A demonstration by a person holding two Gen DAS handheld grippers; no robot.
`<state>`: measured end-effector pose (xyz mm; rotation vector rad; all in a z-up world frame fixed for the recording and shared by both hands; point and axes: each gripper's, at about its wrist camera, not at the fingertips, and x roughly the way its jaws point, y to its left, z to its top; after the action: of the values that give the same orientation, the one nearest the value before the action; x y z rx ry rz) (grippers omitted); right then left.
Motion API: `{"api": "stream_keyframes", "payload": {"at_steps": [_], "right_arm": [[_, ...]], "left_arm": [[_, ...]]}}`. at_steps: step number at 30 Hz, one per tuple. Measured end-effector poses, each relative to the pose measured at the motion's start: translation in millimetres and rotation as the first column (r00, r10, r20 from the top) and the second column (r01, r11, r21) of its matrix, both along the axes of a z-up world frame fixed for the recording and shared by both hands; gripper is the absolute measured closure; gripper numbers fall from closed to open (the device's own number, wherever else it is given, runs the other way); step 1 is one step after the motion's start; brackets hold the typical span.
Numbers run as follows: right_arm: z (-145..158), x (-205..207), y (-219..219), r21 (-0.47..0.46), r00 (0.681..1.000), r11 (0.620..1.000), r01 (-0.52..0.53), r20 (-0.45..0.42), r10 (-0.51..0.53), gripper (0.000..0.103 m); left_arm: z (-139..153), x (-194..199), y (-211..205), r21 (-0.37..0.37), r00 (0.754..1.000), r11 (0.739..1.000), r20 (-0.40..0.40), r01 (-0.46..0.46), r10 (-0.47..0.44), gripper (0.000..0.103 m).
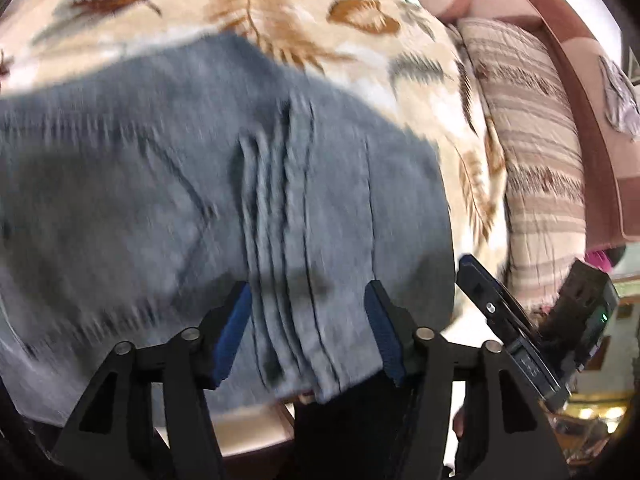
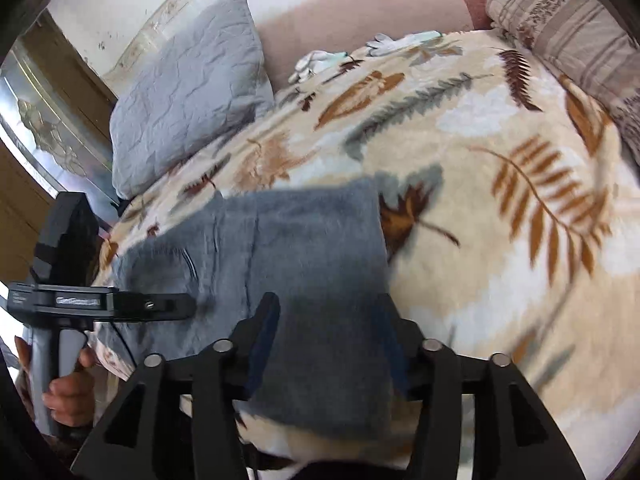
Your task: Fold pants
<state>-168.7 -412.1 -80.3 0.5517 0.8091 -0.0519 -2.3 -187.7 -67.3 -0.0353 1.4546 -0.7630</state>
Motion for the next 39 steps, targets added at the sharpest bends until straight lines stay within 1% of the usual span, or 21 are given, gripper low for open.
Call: {"api": "stream_keyframes", "payload": {"at_steps": [1,2,3,4,6,7,8,10,11,13,17,22,26,27,29,31,34,35,37,39], "right_arm": [[-5.7,-4.8,1.3,0.015,1.000,1.000,0.000,-0.004,0.000,0.051],[-11.4,-6.7,2.7,0.025,1.000,1.000,-0.008,-0.017,0.009,0.068],[-15.9,-7.1,5.6,0.008,0.999,1.000,-0.020,-0.042,0.020,0.081],[-15.4,-8.0,8.3,-0.008,0.998,0.999,-0.032,-0.055,0.031,0.089],[-1.9,-17.6,10.7,-0.015,0.999,0.999,-0.036,-0.002,0.036,0.089],[0.1,-19.8,11.1,-0.021,0.999,0.999,-0.036,0.004,0.036,0.087],[-3.4,-19.4,10.3,-0.030,0.999,0.999,-0.032,-0.016,0.031,0.086],[-24.5,-13.5,9.0,-0.057,0.993,0.998,-0.020,-0.119,0.013,0.086],[-31.5,-13.6,8.2,-0.046,0.990,0.999,-0.013,-0.139,0.006,0.086],[-23.6,-19.0,6.7,-0.030,0.994,0.999,0.015,-0.105,-0.018,0.084],[-0.5,-24.0,11.3,-0.062,0.998,0.998,0.020,-0.057,-0.024,0.062],[10.9,-18.1,22.3,-0.085,0.999,0.996,0.000,-0.054,-0.005,0.058],[8.8,-14.5,24.3,-0.083,0.997,0.997,0.000,-0.072,-0.006,0.055],[8.8,-14.8,25.0,-0.082,0.997,0.997,-0.003,-0.071,-0.003,0.055],[11.8,-12.2,27.2,-0.092,0.998,0.996,-0.008,-0.069,0.002,0.051],[13.8,-8.8,30.1,-0.106,0.998,0.994,-0.012,-0.066,0.005,0.049],[17.4,-0.7,31.6,-0.108,0.998,0.994,-0.013,-0.058,0.007,0.048],[18.2,1.9,30.8,-0.106,0.998,0.994,-0.011,-0.055,0.005,0.044],[18.8,9.0,24.3,-0.114,0.998,0.994,0.002,-0.054,-0.008,0.041],[15.8,17.8,10.3,-0.102,0.998,0.994,0.029,-0.059,-0.035,0.041]], "left_arm": [[-2.9,-6.2,1.7,0.000,1.000,1.000,-0.009,0.006,-0.006,0.043],[-8.3,-14.5,1.8,0.015,1.000,1.000,-0.018,0.021,-0.021,0.043],[-10.8,-20.3,1.6,0.030,0.999,0.999,-0.020,0.035,-0.034,0.044],[-11.0,-26.8,1.8,0.044,0.999,0.998,-0.008,0.046,-0.046,0.044],[-8.7,-38.8,1.7,0.080,0.996,0.995,0.060,0.065,-0.070,0.044],[-10.2,-41.4,-0.2,0.090,0.993,0.993,0.081,0.077,-0.085,0.044],[-12.6,-44.2,-2.6,0.104,0.990,0.991,0.104,0.086,-0.097,0.044],[-12.5,-49.0,-5.4,0.120,0.986,0.989,0.133,0.089,-0.105,0.044],[-10.9,-51.0,-6.5,0.128,0.983,0.987,0.144,0.093,-0.111,0.044],[-5.8,-55.5,-5.3,0.143,0.976,0.984,0.176,0.102,-0.126,0.044],[0.4,-56.9,-1.7,0.147,0.969,0.984,0.212,0.099,-0.129,0.044],[4.2,-52.0,1.2,0.137,0.968,0.986,0.217,0.099,-0.127,0.044],[7.9,-44.8,8.9,0.144,0.967,0.986,0.227,0.080,-0.111,0.044],[11.2,-40.0,13.8,0.138,0.968,0.988,0.232,0.067,-0.098,0.044],[19.4,-27.9,27.6,0.119,0.968,0.993,0.245,0.021,-0.049,0.044],[25.2,-12.7,41.1,0.096,0.972,0.995,0.235,-0.021,-0.002,0.043],[29.5,7.2,56.5,0.059,0.981,0.997,0.187,-0.056,0.044,0.043],[30.5,10.9,57.5,0.052,0.982,0.997,0.181,-0.061,0.050,0.043],[32.9,23.0,54.2,0.023,0.986,0.998,0.156,-0.063,0.059,0.043],[30.7,33.4,43.8,0.014,0.990,0.998,0.127,-0.068,0.066,0.042]]}}
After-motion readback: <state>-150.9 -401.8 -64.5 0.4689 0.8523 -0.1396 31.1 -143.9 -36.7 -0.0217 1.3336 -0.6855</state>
